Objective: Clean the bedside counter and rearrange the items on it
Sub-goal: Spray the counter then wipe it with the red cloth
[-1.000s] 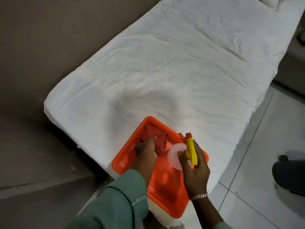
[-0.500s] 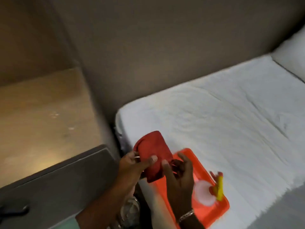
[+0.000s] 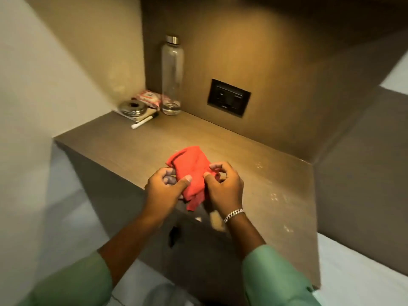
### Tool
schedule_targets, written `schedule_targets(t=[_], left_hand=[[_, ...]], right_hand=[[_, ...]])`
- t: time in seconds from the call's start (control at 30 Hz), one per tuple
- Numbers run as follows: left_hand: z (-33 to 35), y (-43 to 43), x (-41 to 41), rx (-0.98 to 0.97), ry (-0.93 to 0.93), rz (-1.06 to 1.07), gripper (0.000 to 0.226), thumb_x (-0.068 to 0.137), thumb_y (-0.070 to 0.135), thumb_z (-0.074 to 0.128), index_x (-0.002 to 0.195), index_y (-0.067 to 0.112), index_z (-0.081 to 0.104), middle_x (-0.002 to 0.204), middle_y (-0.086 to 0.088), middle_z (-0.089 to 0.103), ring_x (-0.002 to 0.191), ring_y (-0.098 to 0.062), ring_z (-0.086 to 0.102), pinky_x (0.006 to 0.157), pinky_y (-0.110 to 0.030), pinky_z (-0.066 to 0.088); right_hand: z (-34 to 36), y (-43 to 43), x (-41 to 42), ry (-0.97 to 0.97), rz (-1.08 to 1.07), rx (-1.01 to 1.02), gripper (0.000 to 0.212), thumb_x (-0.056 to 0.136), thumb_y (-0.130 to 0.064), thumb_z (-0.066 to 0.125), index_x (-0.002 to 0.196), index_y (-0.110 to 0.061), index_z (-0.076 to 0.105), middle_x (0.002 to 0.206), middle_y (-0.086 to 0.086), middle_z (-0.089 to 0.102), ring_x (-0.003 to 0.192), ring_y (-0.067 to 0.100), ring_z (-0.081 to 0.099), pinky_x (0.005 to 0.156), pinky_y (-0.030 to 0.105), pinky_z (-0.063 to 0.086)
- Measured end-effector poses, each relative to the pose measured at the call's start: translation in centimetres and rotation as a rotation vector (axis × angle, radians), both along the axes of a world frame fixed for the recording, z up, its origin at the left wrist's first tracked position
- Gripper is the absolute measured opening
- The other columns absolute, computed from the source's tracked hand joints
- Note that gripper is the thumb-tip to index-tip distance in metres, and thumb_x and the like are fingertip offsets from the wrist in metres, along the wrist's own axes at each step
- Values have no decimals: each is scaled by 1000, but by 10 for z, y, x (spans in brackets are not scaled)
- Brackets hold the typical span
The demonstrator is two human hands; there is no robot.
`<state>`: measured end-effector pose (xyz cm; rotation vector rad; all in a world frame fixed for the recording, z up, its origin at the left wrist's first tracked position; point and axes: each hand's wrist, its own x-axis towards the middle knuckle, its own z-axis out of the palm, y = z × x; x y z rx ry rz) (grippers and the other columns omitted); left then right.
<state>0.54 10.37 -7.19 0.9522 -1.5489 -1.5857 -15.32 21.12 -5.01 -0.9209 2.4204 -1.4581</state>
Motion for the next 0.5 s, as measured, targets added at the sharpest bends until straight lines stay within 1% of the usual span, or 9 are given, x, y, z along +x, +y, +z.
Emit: schedule_targets(t=[0.03, 0.07, 0.1, 0.17, 0.23, 0.3, 0.33, 0.43, 0.5], left_hand=[[-5, -27, 4, -63, -68, -1, 18, 76, 15, 77, 86, 18, 62, 73, -6, 64, 68, -22, 64, 67, -38, 59], [-12, -49, 8, -152, -140, -8, 14, 79, 14, 74, 89, 17, 65, 76, -7, 67, 70, -23, 65, 71, -38, 60], [-19, -73, 14, -269, -206, -7, 13, 81, 13, 71, 92, 16, 68, 79, -7, 70, 73, -22, 66, 73, -32, 59], [-30, -119, 24, -514, -306, -3, 17, 83, 10, 64, 99, 13, 70, 92, -7, 74, 85, -20, 68, 78, -19, 53], [-41, -160, 27, -654, -453, -67, 27, 87, 11, 57, 113, 9, 67, 115, -11, 70, 110, -24, 63, 97, -30, 49], [-49, -193, 25, -749, -671, -196, 39, 93, 21, 50, 131, 10, 55, 142, -11, 53, 136, -24, 43, 115, -38, 31], [-52, -205, 21, -787, -744, -244, 44, 96, 26, 45, 137, 12, 47, 150, -8, 44, 142, -22, 34, 118, -38, 23], [-55, -222, 3, -876, -845, -284, 53, 97, 34, 32, 146, 12, 31, 158, -8, 31, 147, -21, 22, 120, -38, 15], [-54, -220, -8, -923, -915, -317, 60, 95, 39, 26, 148, 10, 22, 160, -11, 23, 148, -24, 17, 121, -40, 13]], right_hand=[[-7, -37, 32, 77, -65, 65, 13, 76, -18, 63, 89, -20, 66, 98, 6, 68, 93, 25, 62, 84, 38, 51], [-10, -54, 38, 90, -6, 197, 17, 79, -22, 59, 95, -22, 66, 105, 8, 66, 103, 28, 59, 90, 39, 48], [-21, -75, 44, 118, 33, 355, 24, 81, -31, 56, 104, -26, 63, 116, 8, 62, 114, 30, 53, 96, 42, 43], [-23, -108, 37, 216, 22, 494, 45, 84, -54, 45, 124, -36, 50, 137, 6, 50, 128, 30, 41, 103, 52, 33], [-30, -132, 49, 290, 112, 591, 56, 83, -66, 31, 132, -40, 40, 146, 3, 44, 132, 31, 37, 104, 57, 28], [-42, -158, 72, 455, 222, 714, 55, 87, -63, 26, 134, -40, 40, 149, 3, 41, 135, 33, 34, 107, 62, 21], [-45, -173, 72, 521, 230, 724, 53, 89, -60, 26, 135, -39, 40, 151, 2, 40, 137, 34, 32, 109, 64, 17], [-33, -205, 50, 575, 224, 767, 49, 93, -55, 27, 137, -37, 40, 150, 1, 41, 140, 32, 31, 112, 68, 6], [-32, -212, 22, 575, 219, 807, 48, 95, -54, 26, 137, -37, 40, 151, 0, 40, 140, 31, 32, 111, 71, 5]])
